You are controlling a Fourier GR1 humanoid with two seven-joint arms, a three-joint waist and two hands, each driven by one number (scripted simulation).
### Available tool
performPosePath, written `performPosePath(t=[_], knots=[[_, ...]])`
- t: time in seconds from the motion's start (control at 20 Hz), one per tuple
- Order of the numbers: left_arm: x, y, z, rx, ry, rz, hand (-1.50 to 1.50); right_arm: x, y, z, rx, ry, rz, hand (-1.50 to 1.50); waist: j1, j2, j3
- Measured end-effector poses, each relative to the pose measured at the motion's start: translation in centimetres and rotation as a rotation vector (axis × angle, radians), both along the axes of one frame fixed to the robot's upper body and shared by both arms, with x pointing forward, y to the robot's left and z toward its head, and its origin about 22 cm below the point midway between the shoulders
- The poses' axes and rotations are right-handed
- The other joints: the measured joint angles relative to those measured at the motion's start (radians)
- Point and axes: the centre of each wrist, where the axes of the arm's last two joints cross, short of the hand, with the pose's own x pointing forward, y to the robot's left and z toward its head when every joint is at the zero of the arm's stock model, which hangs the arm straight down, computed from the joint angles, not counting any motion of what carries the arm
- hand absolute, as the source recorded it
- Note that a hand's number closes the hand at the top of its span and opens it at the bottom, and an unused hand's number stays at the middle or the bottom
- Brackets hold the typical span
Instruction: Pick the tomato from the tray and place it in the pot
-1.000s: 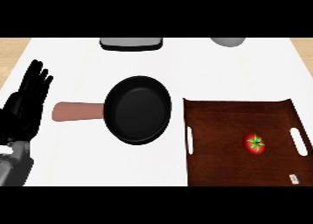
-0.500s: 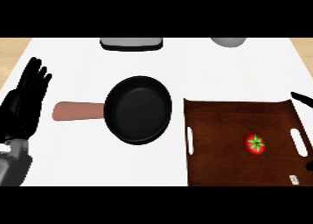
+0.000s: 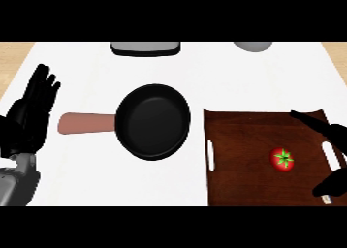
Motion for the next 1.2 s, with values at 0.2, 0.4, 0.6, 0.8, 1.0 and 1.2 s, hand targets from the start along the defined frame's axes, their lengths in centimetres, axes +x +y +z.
performPosePath(t=[0.2, 0.4, 0.6, 0.8, 1.0, 1.2], knots=[[0.1, 0.2, 0.0, -0.004, 0.000, 0.004, 0.00, -0.7, 1.0, -0.7, -0.020, 0.025, -0.001, -1.50, -0.001, 0.000, 0.000], [-0.1, 0.0, -0.2, -0.002, -0.001, -0.002, 0.00, -1.1, 1.9, -2.6, -0.074, 0.043, -0.032, -1.50, 0.001, 0.000, 0.001], [-0.1, 0.6, -0.1, -0.007, 0.000, 0.005, 0.00, -1.0, 2.9, -3.2, -0.117, 0.049, -0.057, -1.50, 0.001, 0.001, 0.001], [0.2, -0.4, -0.4, -0.005, -0.003, 0.004, 0.00, -0.6, 2.3, -5.1, -0.124, 0.056, -0.054, -1.50, 0.001, 0.001, 0.001], [-0.4, 0.4, 0.2, -0.004, -0.005, 0.008, 0.00, -0.7, 2.5, -5.6, -0.128, 0.053, -0.058, -1.50, 0.001, 0.001, 0.001], [-0.3, 0.1, -0.5, -0.001, -0.006, 0.012, 0.00, -0.3, 2.8, -6.7, -0.144, 0.061, -0.066, -1.50, 0.002, 0.001, 0.001]])
